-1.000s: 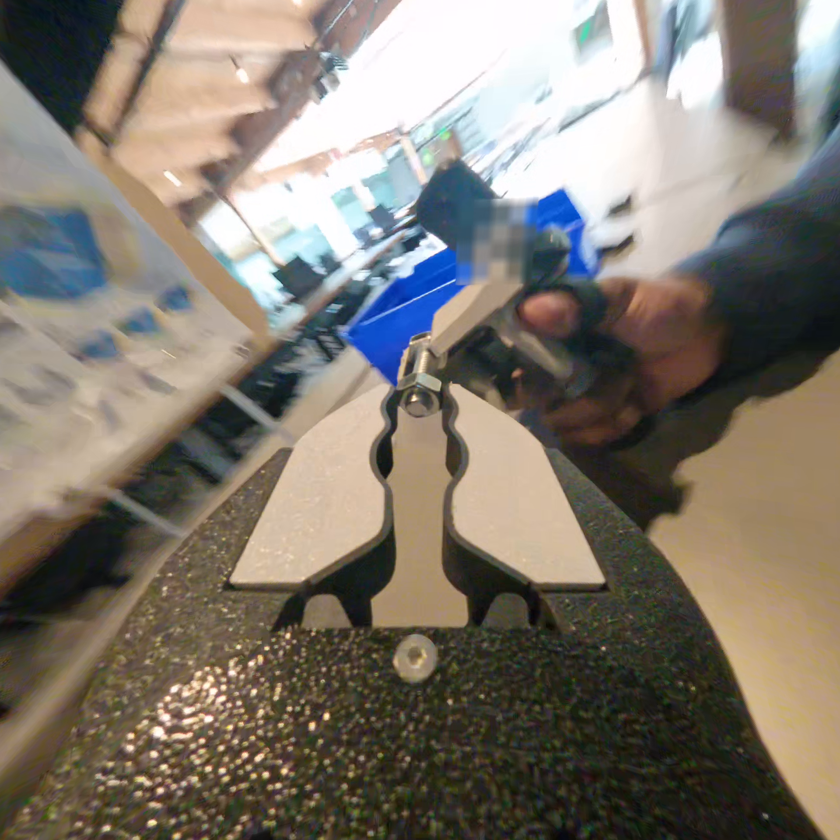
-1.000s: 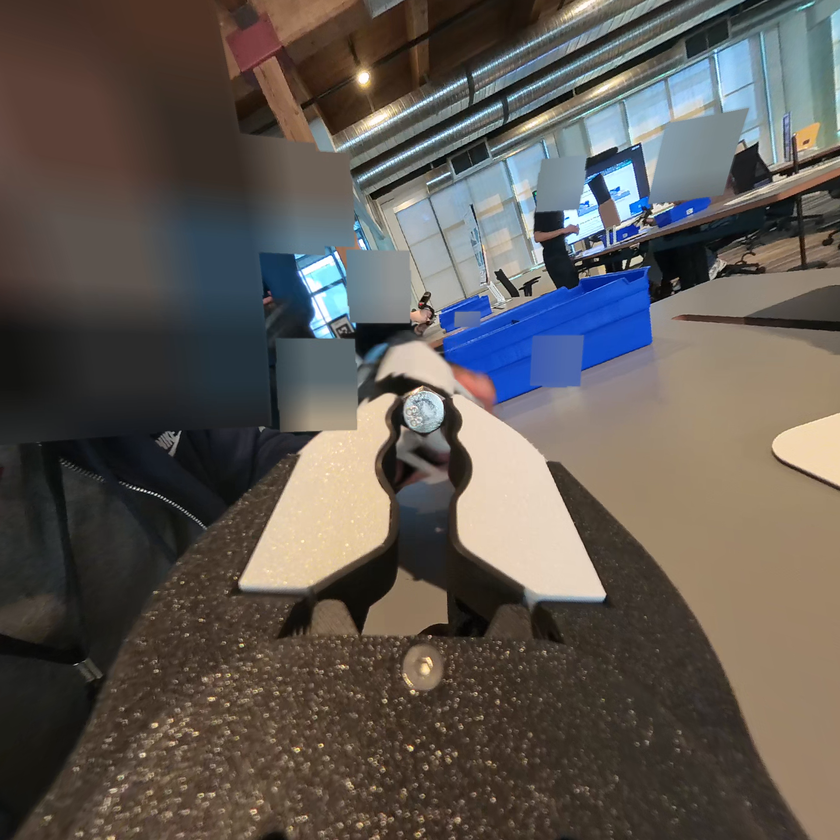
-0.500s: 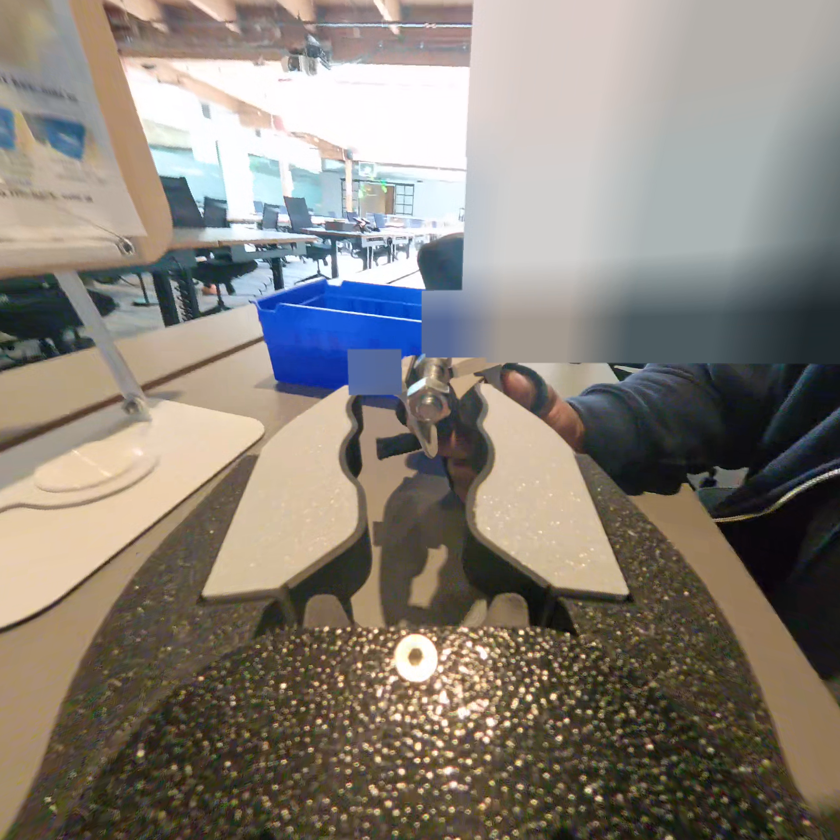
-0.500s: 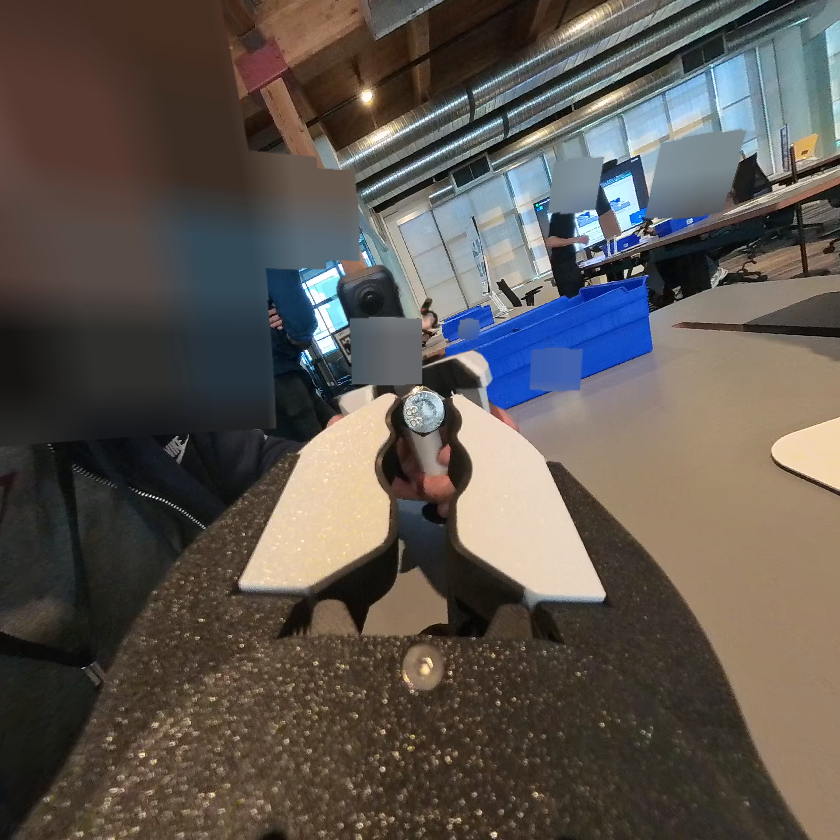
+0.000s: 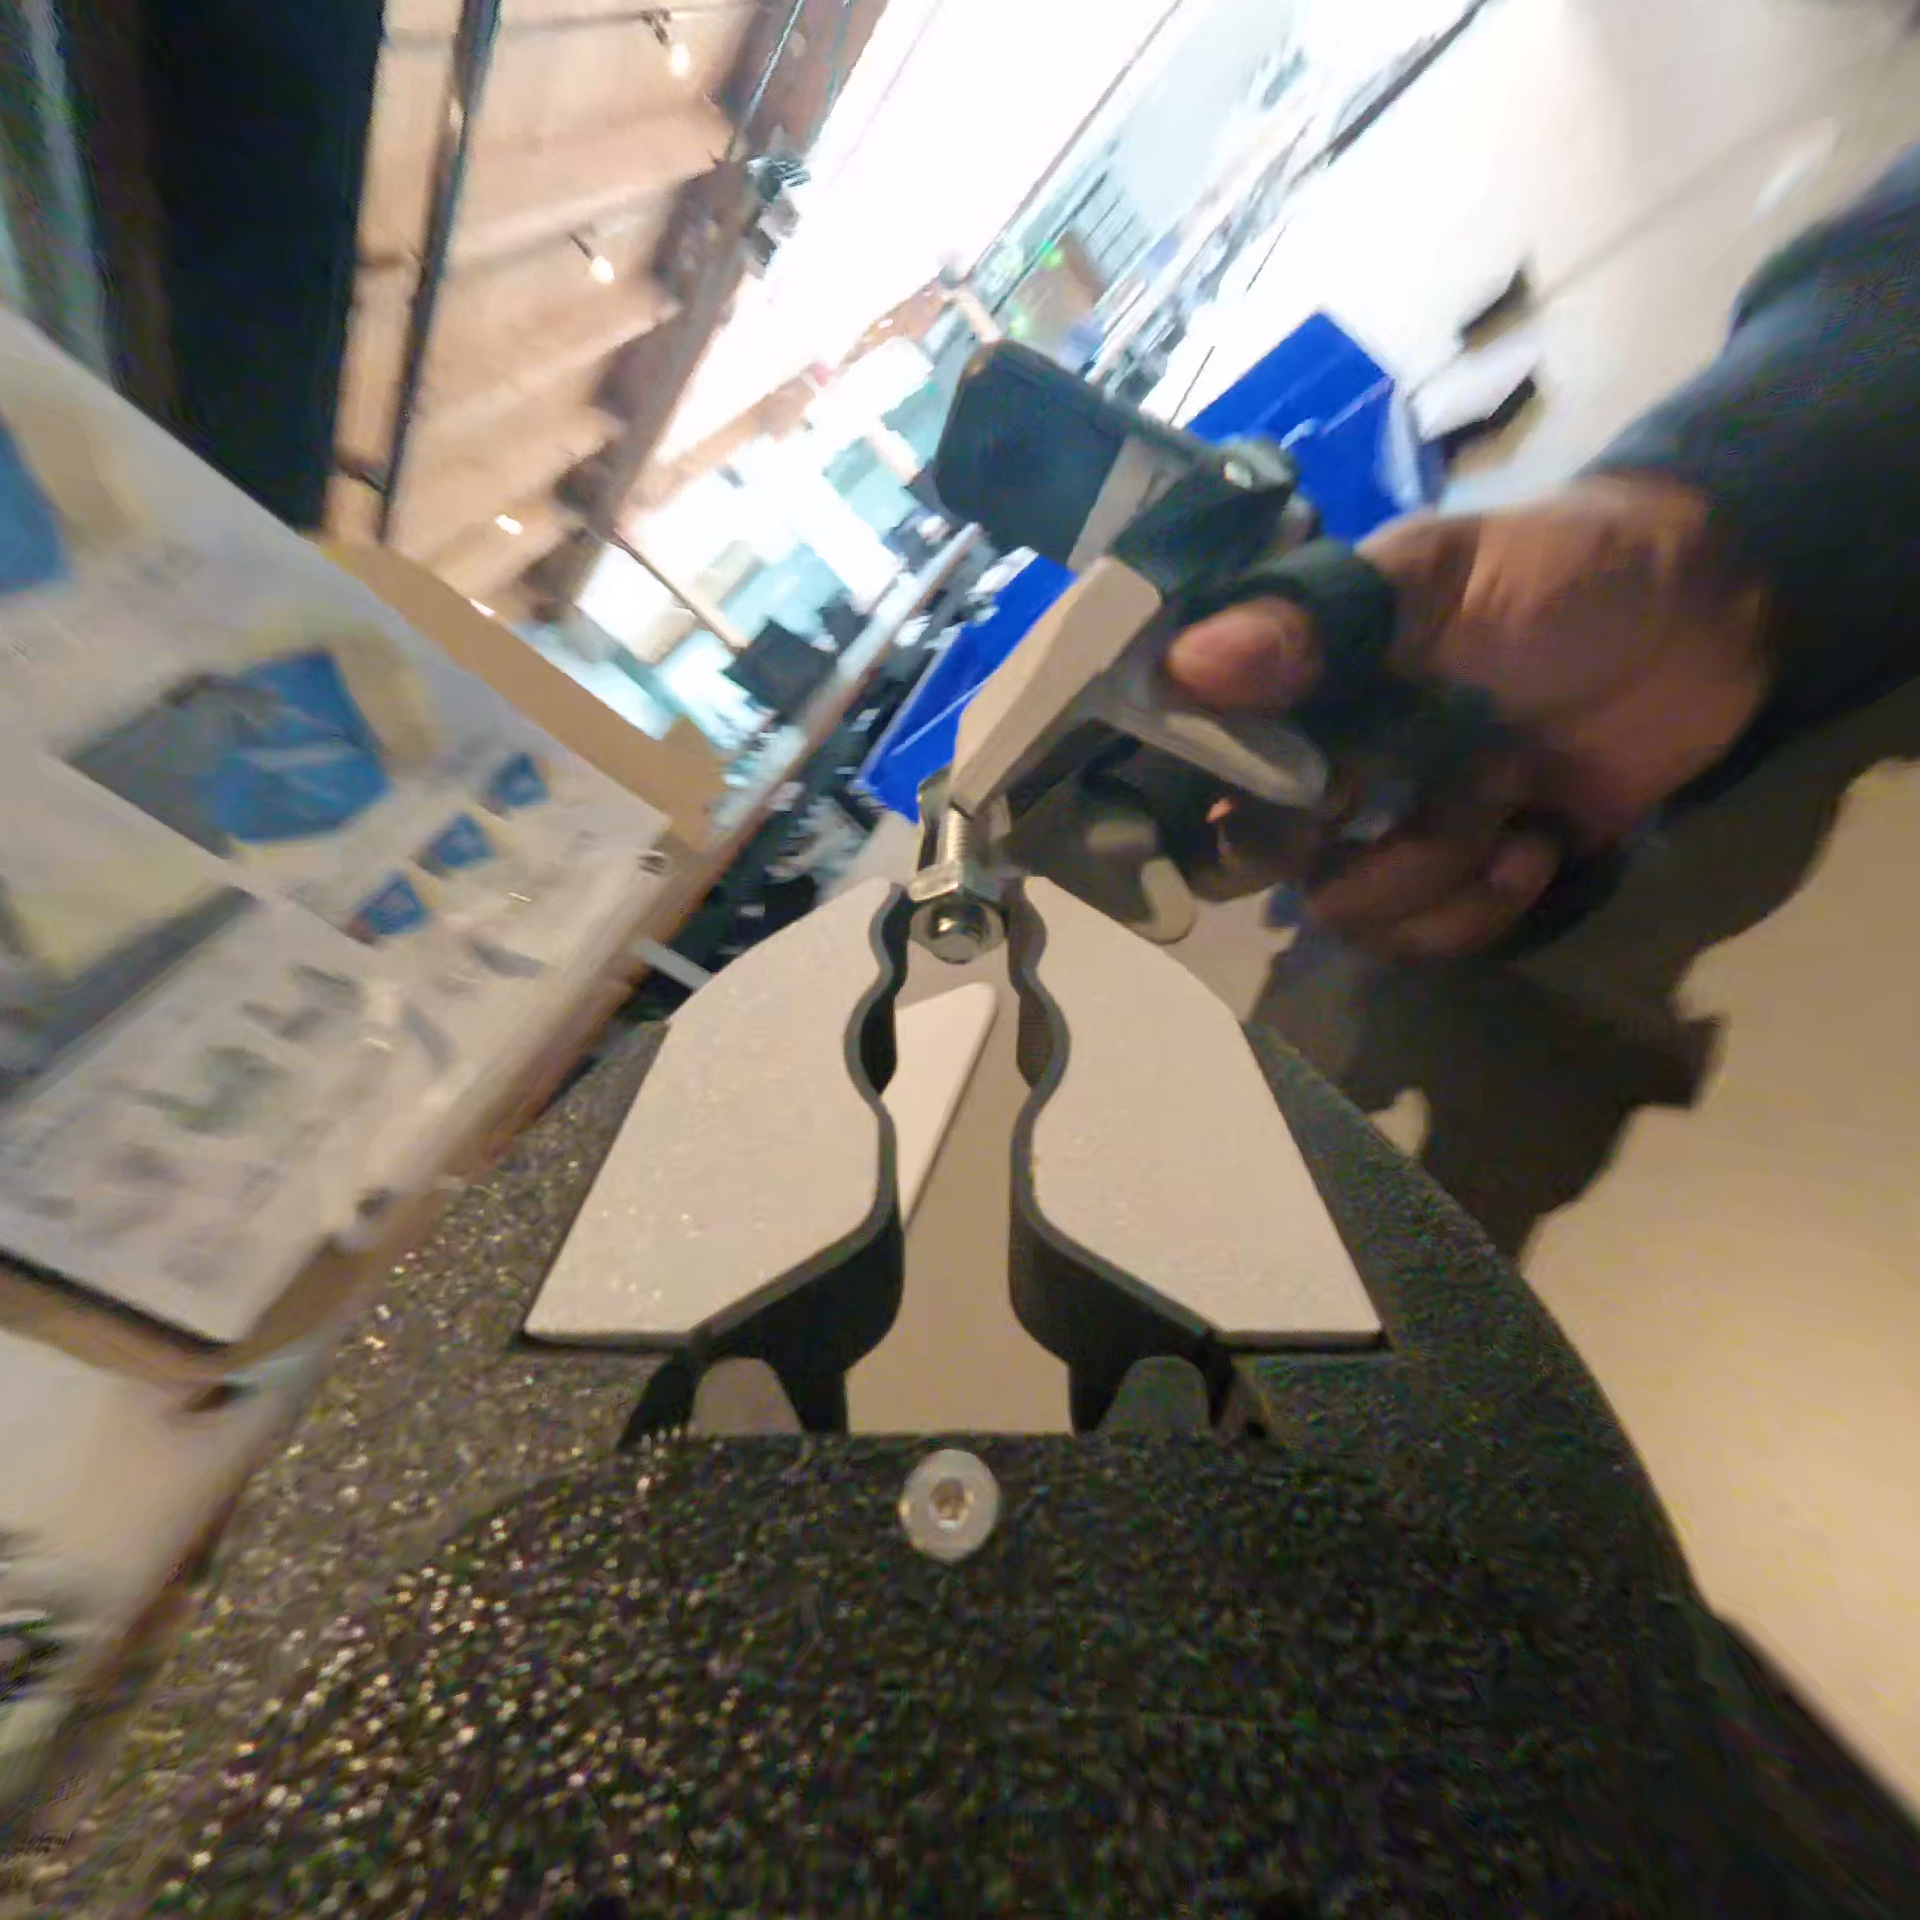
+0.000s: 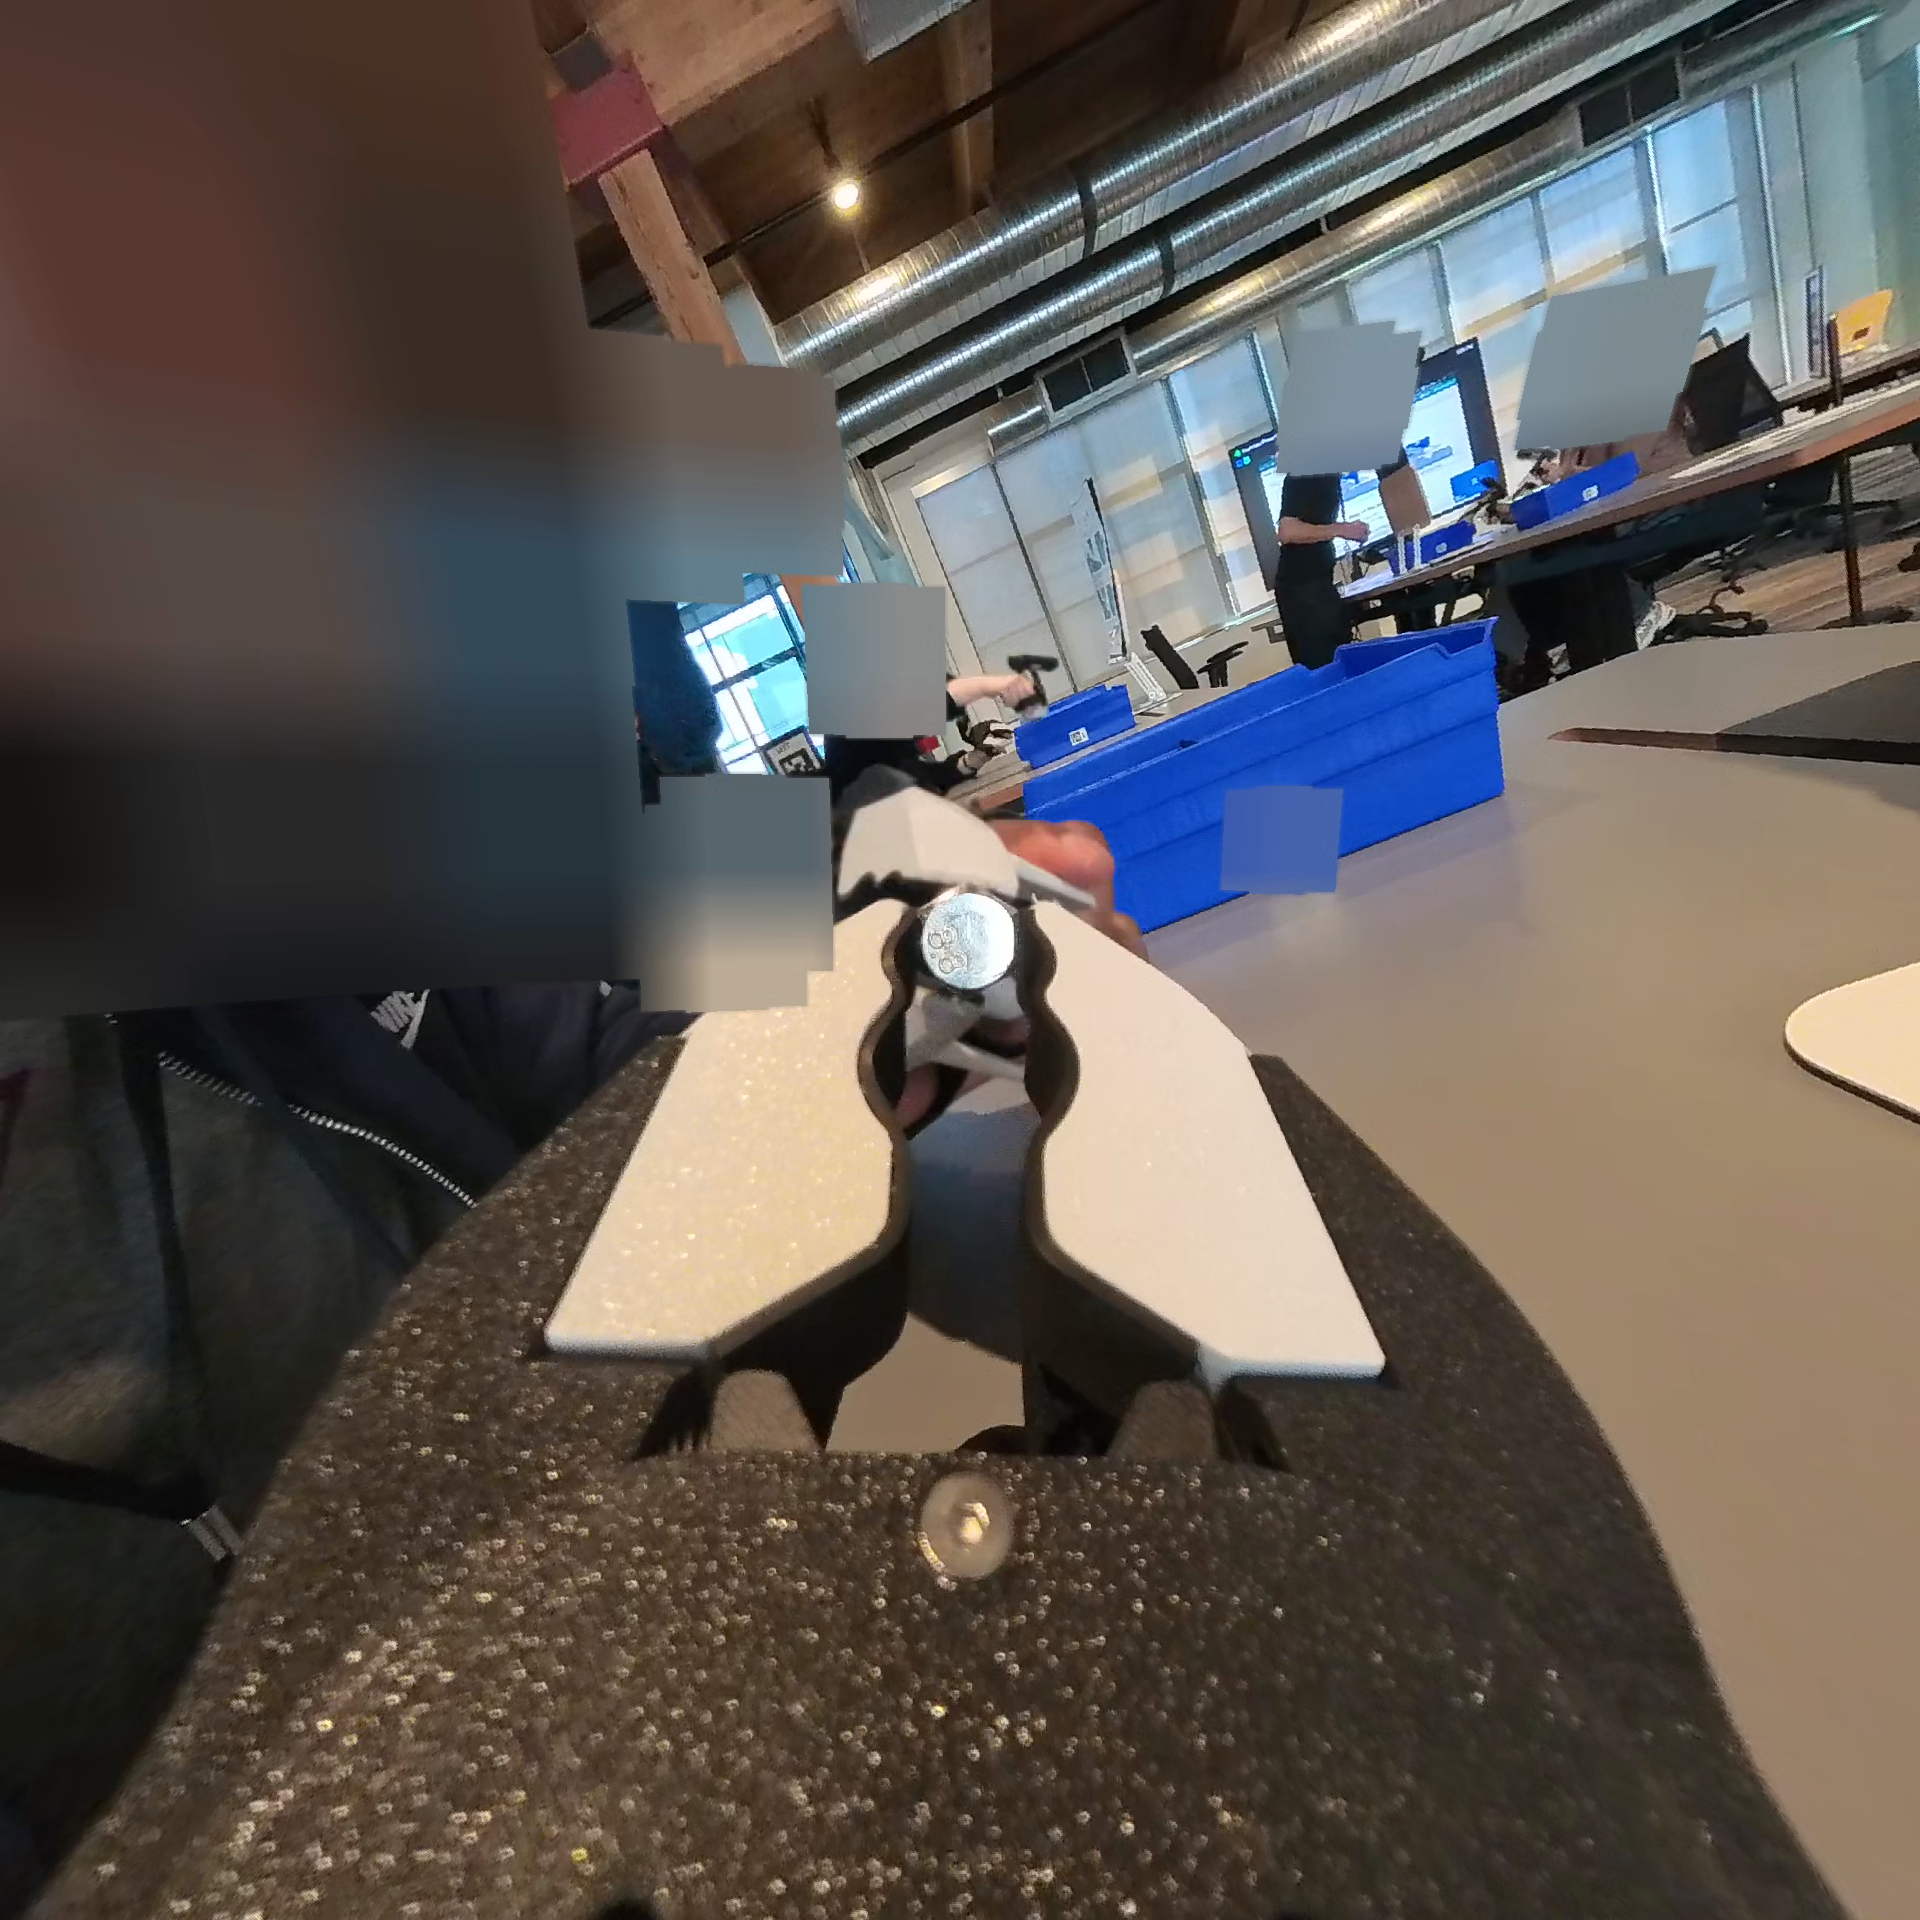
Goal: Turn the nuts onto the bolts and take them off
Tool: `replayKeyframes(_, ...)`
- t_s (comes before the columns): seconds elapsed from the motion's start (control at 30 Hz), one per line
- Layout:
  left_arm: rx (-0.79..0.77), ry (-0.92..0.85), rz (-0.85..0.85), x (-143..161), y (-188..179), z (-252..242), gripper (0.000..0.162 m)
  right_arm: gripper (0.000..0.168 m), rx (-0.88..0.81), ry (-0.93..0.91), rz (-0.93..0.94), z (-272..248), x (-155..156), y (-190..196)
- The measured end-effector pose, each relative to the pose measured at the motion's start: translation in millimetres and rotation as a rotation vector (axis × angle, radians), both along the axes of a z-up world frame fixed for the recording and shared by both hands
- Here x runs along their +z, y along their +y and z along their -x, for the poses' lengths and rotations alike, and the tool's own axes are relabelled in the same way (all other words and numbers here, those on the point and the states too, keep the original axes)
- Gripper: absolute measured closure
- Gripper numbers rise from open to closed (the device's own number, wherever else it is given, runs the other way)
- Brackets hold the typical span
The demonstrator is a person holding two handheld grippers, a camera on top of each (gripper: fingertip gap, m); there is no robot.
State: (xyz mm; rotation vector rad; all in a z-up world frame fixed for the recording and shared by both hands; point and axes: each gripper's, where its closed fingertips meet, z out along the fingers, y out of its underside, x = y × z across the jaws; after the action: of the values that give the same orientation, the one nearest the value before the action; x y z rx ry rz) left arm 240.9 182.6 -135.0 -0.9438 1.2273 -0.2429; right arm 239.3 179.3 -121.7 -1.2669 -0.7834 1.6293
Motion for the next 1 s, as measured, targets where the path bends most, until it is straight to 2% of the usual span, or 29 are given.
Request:
replayKeyframes(0.03,0.023,0.016,-0.054,0.6,-0.2,0.1,0.143,0.151,-0.001,0.001,-0.001,0.1,0.3,-0.2)
replayKeyframes(0.07,0.01,-0.008,-0.028,1.7,-1.7,-0.7,0.134,0.151,-0.002,0.004,0.0,-0.2,0.6,-0.1)
replayKeyframes(0.23,-0.156,-0.252,0.457,8.4,1.4,1.8,0.121,0.152,-0.017,0.02,0.006,-4.2,2.7,3.2)
replayKeyframes(0.37,-0.259,-0.316,0.726,4.0,-0.8,-1.4,0.123,0.151,-0.021,0.022,0.004,-4.8,3.0,3.7)
replayKeyframes(0.47,-0.301,-0.319,0.811,1.2,-4.6,-5.4,0.127,0.152,-0.02,0.019,0.002,-4.2,2.5,3.4)
replayKeyframes(0.5,-0.306,-0.318,0.824,0.8,-5.4,-6.1,0.134,0.151,-0.019,0.017,0.001,-4.0,2.2,3.2)
replayKeyframes(0.53,-0.298,-0.321,0.82,1.0,-4.5,-5.7,0.144,0.151,-0.016,0.017,0.0,-3.6,2.2,2.6)
replayKeyframes(0.63,-0.257,-0.281,0.685,1.3,-3.7,-4.6,0.145,0.151,-0.011,0.017,-0.004,-2.9,2.6,1.5)
replayKeyframes(0.8,-0.031,-0.03,0.107,-1.6,2.0,-1.6,0.144,0.151,-0.009,0.015,0.003,-2.1,1.1,1.7)
replayKeyframes(0.87,0.033,0.026,-0.026,-1.3,3.7,-0.4,0.144,0.151,-0.009,0.014,0.002,-2.0,1.2,1.5)
replayKeyframes(0.9,0.03,0.017,-0.006,-1.9,3.8,-0.9,0.135,0.151,-0.009,0.017,0.0,-2.1,1.8,1.3)
replayKeyframes(0.93,-0.004,-0.014,0.077,-3.6,3.1,-2.2,0.123,0.151,-0.011,0.021,-0.001,-2.5,2.6,1.1)
replayKeyframes(1.0,-0.084,-0.115,0.3,-4.3,3.4,-3.1,0.111,0.151,-0.014,0.024,-0.002,-3.4,3.3,1.5)
